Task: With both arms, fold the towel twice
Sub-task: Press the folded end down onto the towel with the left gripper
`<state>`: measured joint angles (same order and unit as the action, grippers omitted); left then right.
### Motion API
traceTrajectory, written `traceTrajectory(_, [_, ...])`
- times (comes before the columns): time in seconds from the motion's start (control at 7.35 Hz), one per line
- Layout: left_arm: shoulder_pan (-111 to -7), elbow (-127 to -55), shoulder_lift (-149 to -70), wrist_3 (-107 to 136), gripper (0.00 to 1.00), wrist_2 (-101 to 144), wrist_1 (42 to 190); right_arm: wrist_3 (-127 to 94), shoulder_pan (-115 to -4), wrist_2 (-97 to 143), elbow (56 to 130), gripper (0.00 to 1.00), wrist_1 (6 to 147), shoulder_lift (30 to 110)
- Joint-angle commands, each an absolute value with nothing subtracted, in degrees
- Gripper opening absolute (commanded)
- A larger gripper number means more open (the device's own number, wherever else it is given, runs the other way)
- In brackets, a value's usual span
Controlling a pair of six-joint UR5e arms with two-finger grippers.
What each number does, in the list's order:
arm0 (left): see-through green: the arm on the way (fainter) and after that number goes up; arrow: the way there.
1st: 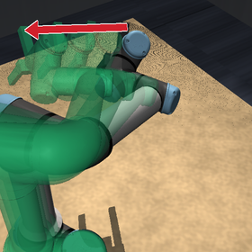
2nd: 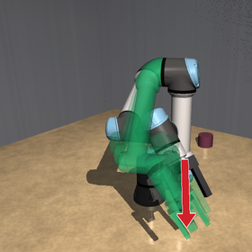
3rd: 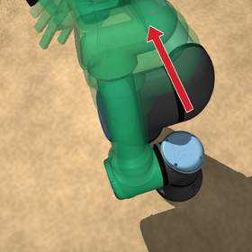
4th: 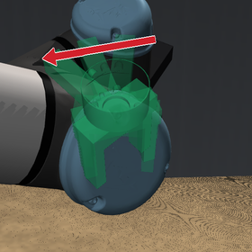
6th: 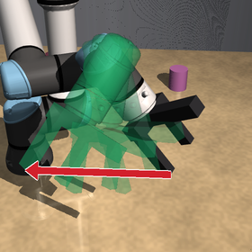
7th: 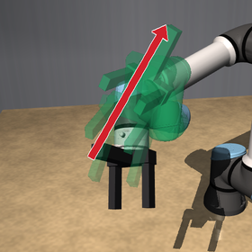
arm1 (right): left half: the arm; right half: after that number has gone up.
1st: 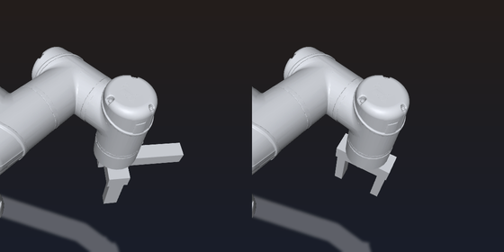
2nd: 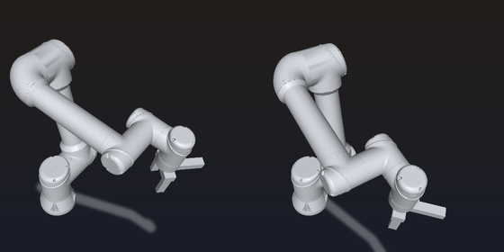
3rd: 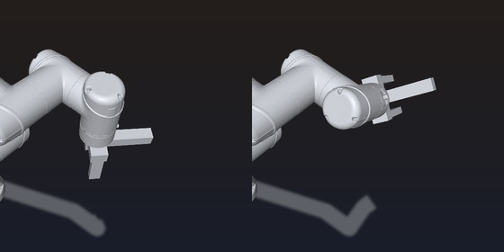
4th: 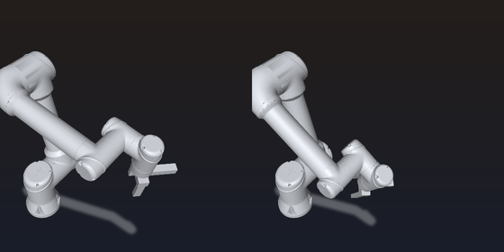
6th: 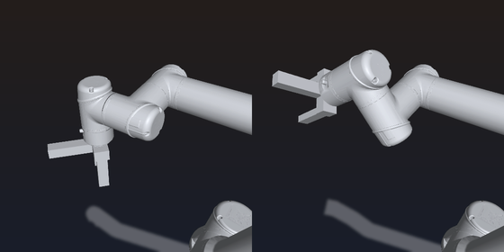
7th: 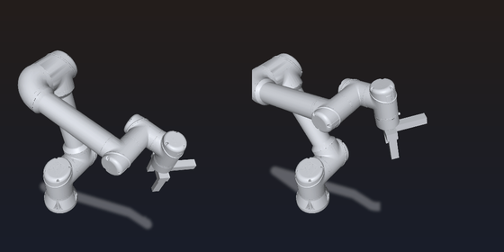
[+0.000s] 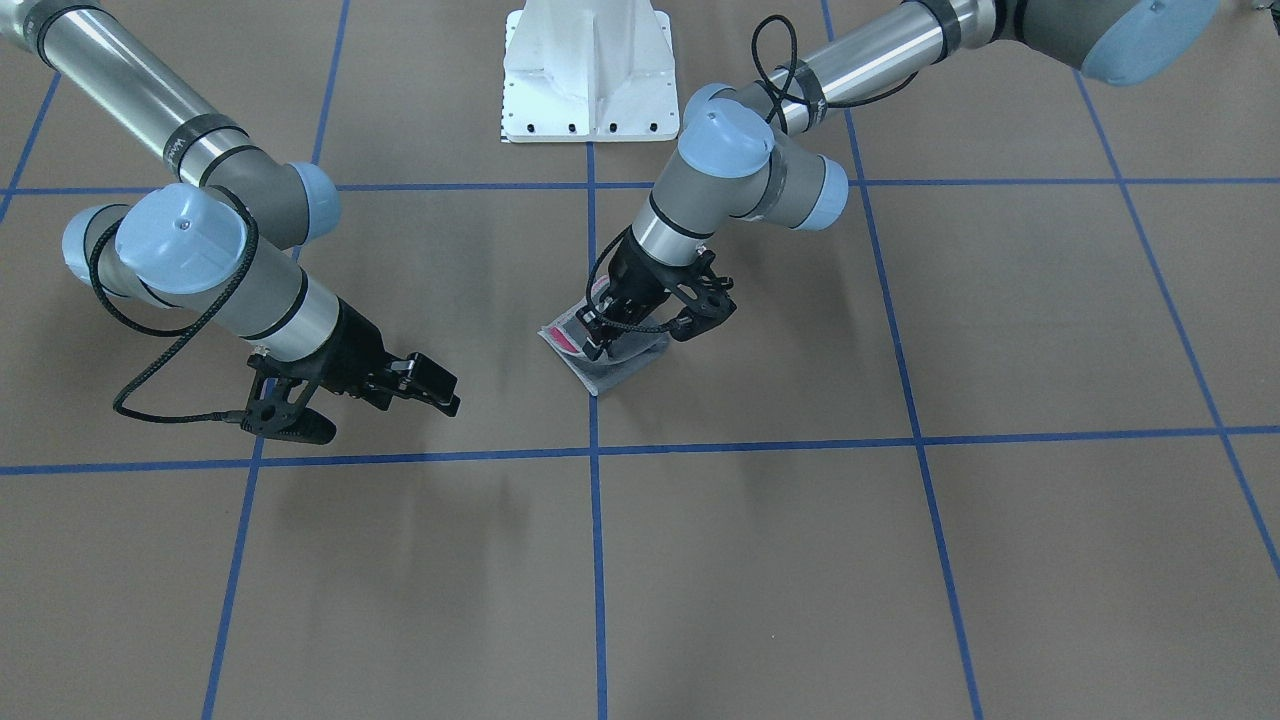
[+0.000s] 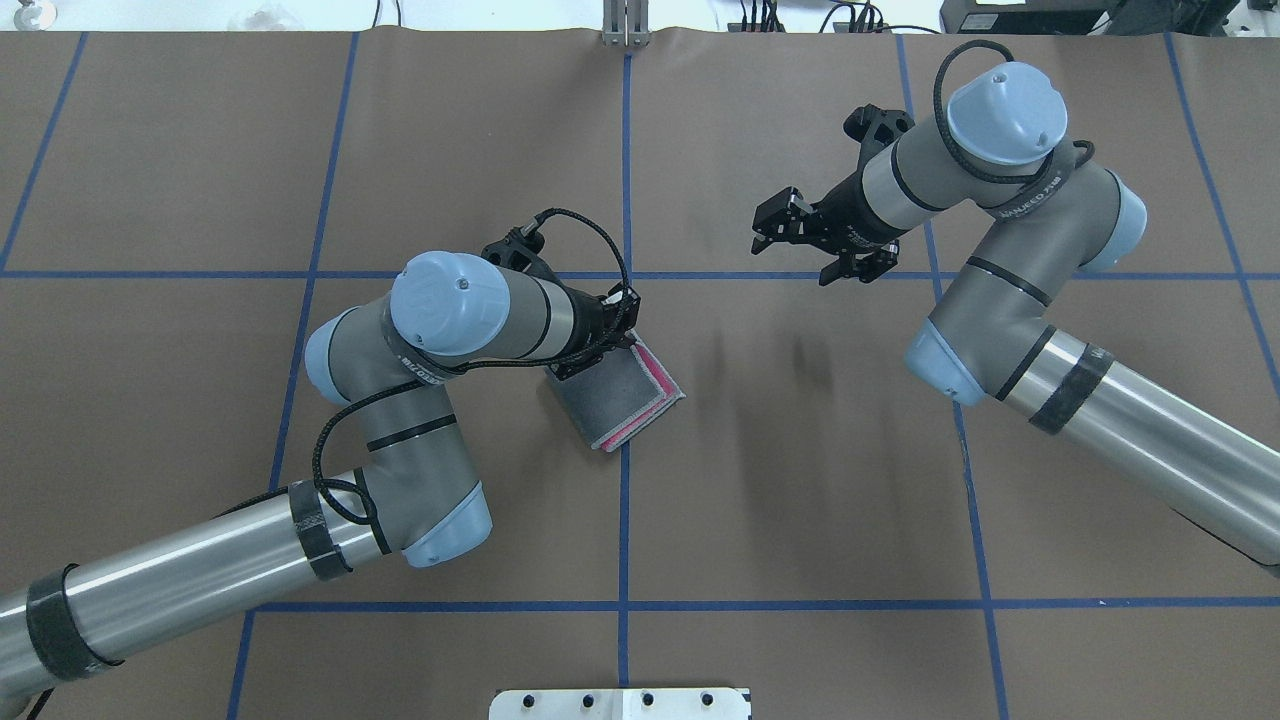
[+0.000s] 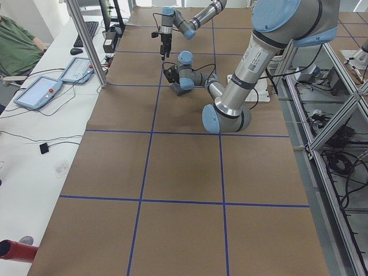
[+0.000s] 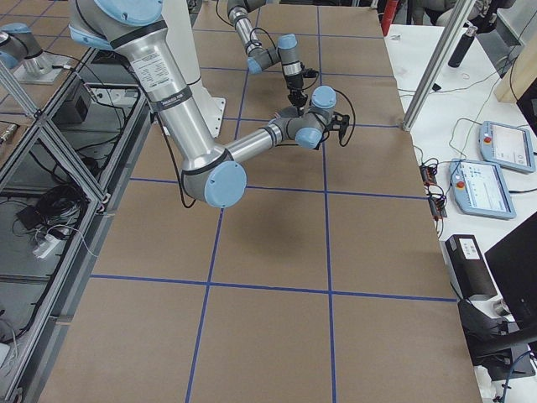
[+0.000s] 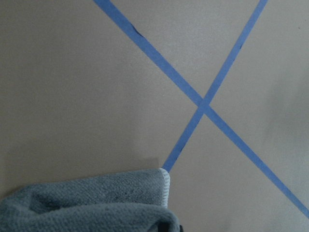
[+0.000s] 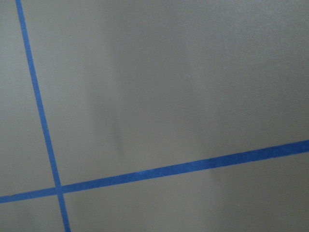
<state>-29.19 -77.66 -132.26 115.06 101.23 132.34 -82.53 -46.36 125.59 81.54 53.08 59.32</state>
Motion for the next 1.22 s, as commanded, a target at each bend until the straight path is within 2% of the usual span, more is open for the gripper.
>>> traceTrajectory(0.0, [-30.0, -74.2, -133.3, 115.5, 0.0, 101.2, 134.0, -82.5, -46.0, 124.9, 81.5, 1.0, 53.1, 59.3])
traceTrajectory(0.27, [-30.5, -72.7, -133.4, 115.5, 0.02, 101.2, 135.6, -82.5, -45.8, 124.8, 81.5, 1.0, 53.0, 59.3])
traceTrajectory(0.41, [-30.9, -72.7, -133.5, 115.6, 0.65, 101.2, 136.8, -82.5, -45.6, 124.3, 81.6, 1.0, 53.1, 59.4])
traceTrajectory(0.54, [-30.9, -72.3, -133.5, 115.6, 1.0, 101.2, 138.3, -82.5, -45.4, 124.2, 81.6, 1.0, 53.0, 59.4])
traceTrajectory(1.09, [-30.9, -71.2, -133.6, 115.4, 1.0, 100.6, 139.7, -82.5, -44.4, 122.8, 81.1, 1.0, 53.0, 59.6])
